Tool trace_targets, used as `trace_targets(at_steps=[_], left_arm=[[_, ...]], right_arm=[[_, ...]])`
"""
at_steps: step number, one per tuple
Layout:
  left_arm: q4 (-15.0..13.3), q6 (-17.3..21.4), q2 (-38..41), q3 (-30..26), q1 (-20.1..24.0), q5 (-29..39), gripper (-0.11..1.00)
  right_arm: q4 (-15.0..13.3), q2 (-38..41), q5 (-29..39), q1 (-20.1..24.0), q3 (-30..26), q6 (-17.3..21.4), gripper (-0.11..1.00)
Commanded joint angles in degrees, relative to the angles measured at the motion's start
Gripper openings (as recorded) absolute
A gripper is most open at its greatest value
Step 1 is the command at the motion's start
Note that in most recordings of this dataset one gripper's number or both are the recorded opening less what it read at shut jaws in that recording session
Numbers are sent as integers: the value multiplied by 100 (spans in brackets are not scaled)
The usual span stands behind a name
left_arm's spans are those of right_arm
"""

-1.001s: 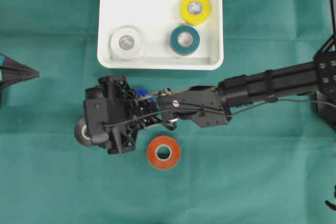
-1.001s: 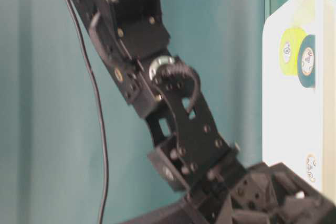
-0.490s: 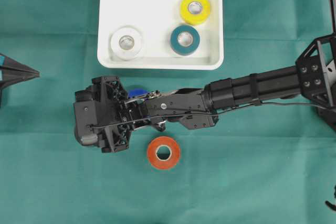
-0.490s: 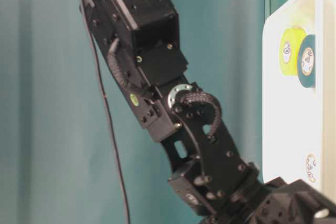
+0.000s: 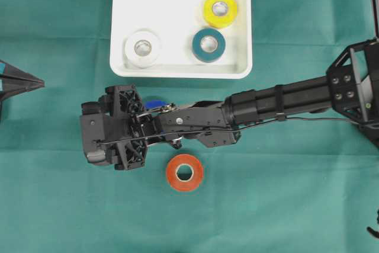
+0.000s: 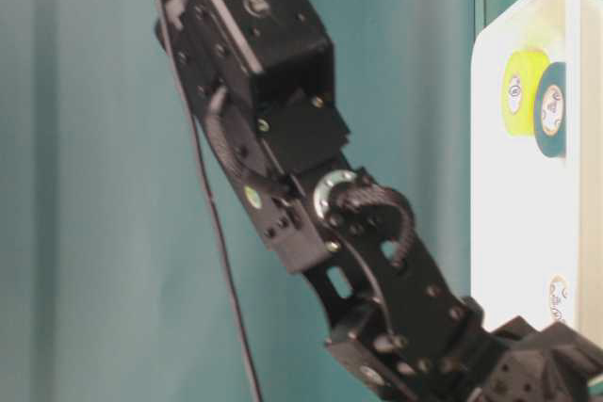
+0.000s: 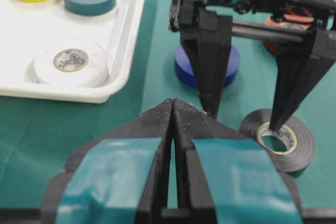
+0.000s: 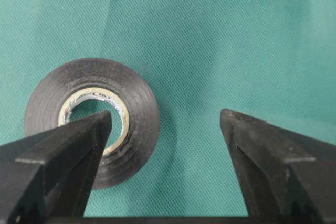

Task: Put the tape into the white case with the right arm.
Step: 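Lower the right gripper into the black roll's hole and close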

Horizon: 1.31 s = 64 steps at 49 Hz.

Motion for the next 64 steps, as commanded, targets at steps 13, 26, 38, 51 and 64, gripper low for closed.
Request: trace_targets(at_steps=[13, 26, 38, 51, 64], left_arm=[[-9, 0, 44, -62, 9, -44, 0], [-9, -9, 44, -62, 0, -44, 0], [-9, 0, 44, -53, 0, -44, 0], [-9, 0, 44, -53, 9, -44, 0], [-9, 0, 44, -53, 0, -44, 0]], right_arm=[[9, 79, 0, -9, -299, 18, 52], [9, 308, 0, -26, -492, 18, 51], [9, 343, 0, -53, -519, 9, 44], [9, 255, 149, -9, -519, -9, 5], [9, 176, 211, 44, -519, -9, 2]])
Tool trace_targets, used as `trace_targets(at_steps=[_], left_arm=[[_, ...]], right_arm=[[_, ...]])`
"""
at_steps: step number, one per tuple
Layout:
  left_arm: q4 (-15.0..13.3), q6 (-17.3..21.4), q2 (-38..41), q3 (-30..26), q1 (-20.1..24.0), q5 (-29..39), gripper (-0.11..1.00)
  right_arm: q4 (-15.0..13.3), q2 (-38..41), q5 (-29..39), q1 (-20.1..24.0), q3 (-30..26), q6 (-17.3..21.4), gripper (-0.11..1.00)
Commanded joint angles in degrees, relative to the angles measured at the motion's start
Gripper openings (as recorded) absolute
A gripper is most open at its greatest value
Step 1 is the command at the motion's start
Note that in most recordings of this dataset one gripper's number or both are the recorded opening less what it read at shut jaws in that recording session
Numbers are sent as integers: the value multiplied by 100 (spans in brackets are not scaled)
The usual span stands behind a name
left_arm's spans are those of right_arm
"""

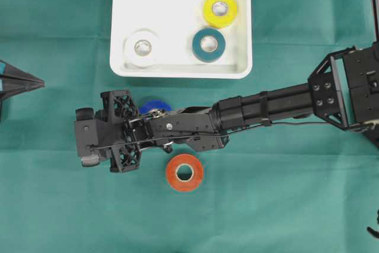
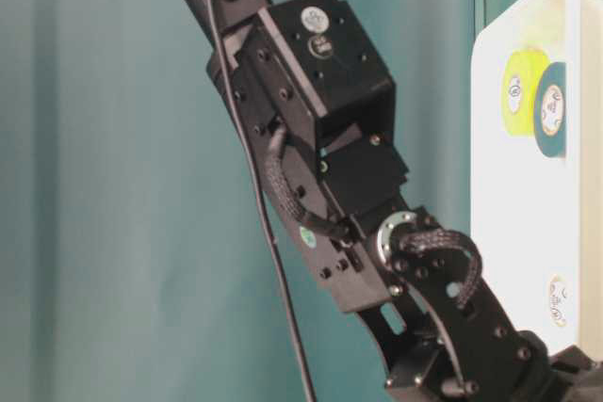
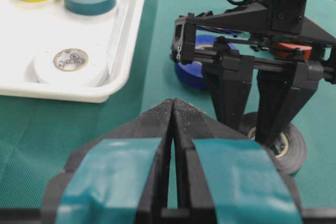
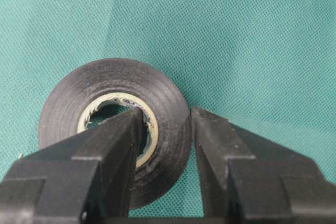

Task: Put the tape into the white case with the right arm.
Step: 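Lower the right gripper into the black roll's hole and close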

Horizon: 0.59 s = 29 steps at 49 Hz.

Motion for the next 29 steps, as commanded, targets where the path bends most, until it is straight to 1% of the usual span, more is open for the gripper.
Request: trace_targets(at_steps=[1, 6, 18, 29], left_arm=[[-9, 0, 44, -62, 9, -44, 0], [-9, -9, 44, -62, 9, -44, 0], [-9, -9, 44, -62, 0, -44, 0], [-9, -9, 44, -62, 0, -44, 0]], right_arm=[[0, -290, 18, 18, -97, 9, 2], [0, -422, 79, 44, -97, 18, 2], [0, -976, 536, 79, -97, 35, 0], [0, -1090, 624, 62, -114, 44, 0]])
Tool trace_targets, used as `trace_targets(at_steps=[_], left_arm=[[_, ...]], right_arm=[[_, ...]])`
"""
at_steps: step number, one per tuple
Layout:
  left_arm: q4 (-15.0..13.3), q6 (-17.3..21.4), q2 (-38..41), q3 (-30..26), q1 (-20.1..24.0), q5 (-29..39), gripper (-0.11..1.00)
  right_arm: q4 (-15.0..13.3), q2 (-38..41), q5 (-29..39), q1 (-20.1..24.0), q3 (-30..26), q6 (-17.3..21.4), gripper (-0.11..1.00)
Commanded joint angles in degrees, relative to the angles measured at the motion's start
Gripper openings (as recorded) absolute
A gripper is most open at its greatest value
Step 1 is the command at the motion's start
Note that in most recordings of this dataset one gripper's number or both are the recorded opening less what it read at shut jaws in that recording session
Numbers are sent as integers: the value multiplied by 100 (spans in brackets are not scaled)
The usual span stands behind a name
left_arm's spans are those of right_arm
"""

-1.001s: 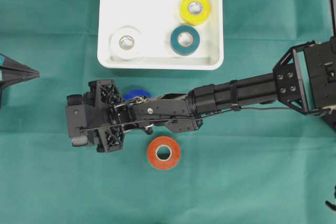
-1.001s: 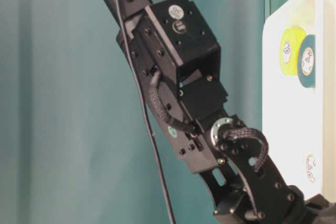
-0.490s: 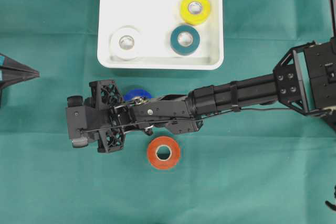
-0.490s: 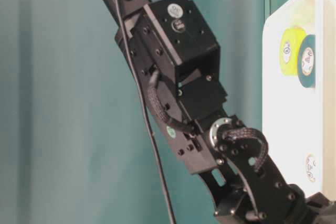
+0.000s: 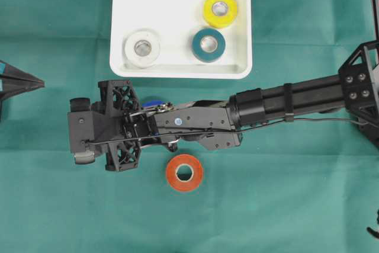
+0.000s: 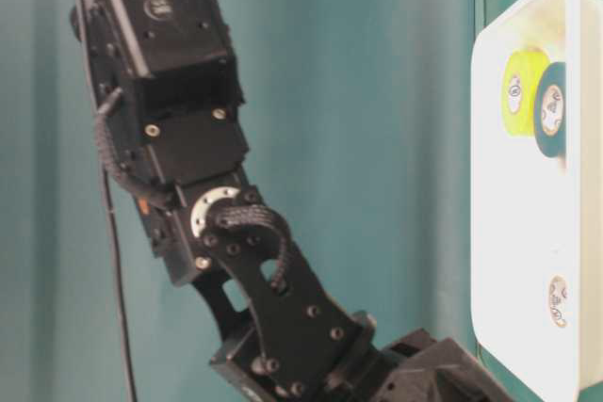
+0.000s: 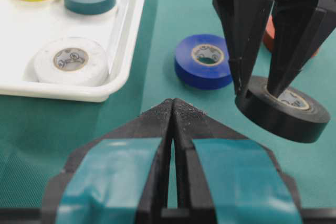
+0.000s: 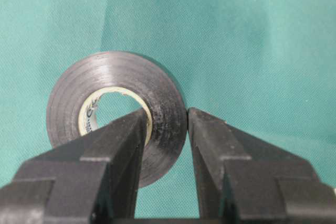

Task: Put the tape into the white case with the right arm.
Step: 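Lower the right gripper into the black roll's hole and close, then lift the black roll and lower it into the tray's upper left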

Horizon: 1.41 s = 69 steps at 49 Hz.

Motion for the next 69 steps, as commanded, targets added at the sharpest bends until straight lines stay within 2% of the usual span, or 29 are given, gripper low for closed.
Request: trace_targets(at_steps=[1, 17, 43, 54, 69], left_arm=[[-9, 0, 44, -62, 0, -44, 0], [-18, 0, 44, -62, 0, -44, 0], [-9, 0, 44, -62, 0, -44, 0], [-9, 0, 44, -62, 9, -44, 0], [-9, 0, 44, -62, 0, -44, 0]], right_arm=[[0, -290, -9, -9, -123, 18, 0], [-18, -308, 0, -272, -123, 114, 0], [-35, -501, -211, -1573, -123, 185, 0], [-26, -519, -501, -1819, -114, 185, 0], [-26, -738, 141, -2039, 114, 211, 0]])
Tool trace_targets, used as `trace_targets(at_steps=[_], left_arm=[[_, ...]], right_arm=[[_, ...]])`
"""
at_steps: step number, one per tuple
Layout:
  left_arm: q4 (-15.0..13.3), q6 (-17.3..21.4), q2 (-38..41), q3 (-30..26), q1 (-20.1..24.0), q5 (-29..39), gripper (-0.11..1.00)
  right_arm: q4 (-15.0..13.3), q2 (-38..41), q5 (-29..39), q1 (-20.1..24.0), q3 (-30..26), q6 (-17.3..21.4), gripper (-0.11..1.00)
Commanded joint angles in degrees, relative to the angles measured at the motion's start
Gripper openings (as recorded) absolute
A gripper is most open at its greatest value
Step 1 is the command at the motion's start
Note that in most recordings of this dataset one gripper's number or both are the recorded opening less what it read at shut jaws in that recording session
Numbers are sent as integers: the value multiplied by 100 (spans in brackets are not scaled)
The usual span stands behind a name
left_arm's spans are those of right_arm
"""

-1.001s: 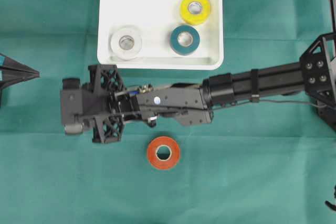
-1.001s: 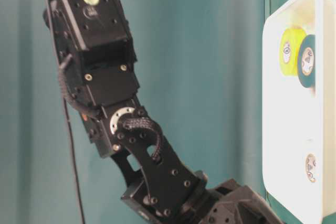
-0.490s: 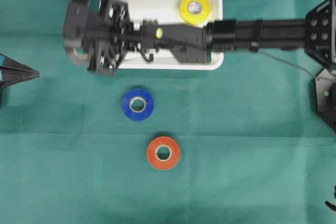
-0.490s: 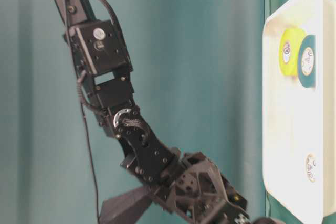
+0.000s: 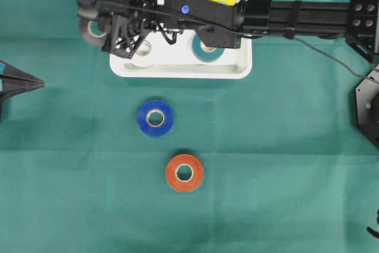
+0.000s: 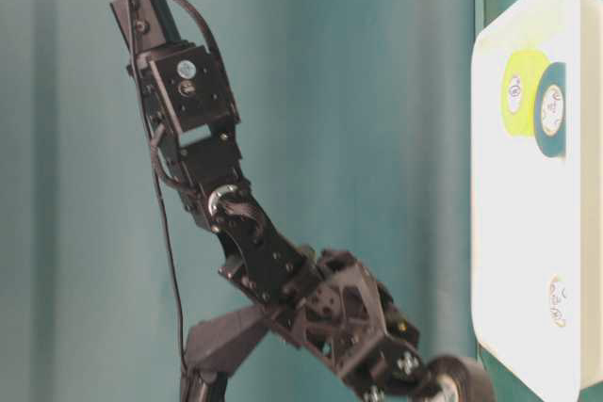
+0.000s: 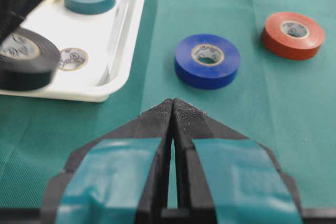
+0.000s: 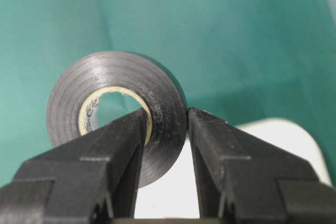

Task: Put the tape into the white case with the right arm.
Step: 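Lift the black roll and lower it into the tray's upper left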

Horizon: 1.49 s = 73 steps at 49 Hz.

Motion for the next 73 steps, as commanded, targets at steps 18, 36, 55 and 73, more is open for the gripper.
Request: trace_targets(at_steps=[18, 36, 55, 73], left_arm=[[0, 0, 44, -44, 9, -44, 0], [0, 0, 44, -44, 9, -44, 0], [0, 0, 44, -44, 9, -44, 0], [0, 0, 44, -44, 0, -44, 0]], right_arm=[[-9, -967, -220, -202, 993, 97, 0], [-9, -1081, -88, -264, 1441, 176, 0], [-18, -1107, -44, -325, 1450, 167, 0], [-18, -1099, -18, -299, 1459, 167, 12]])
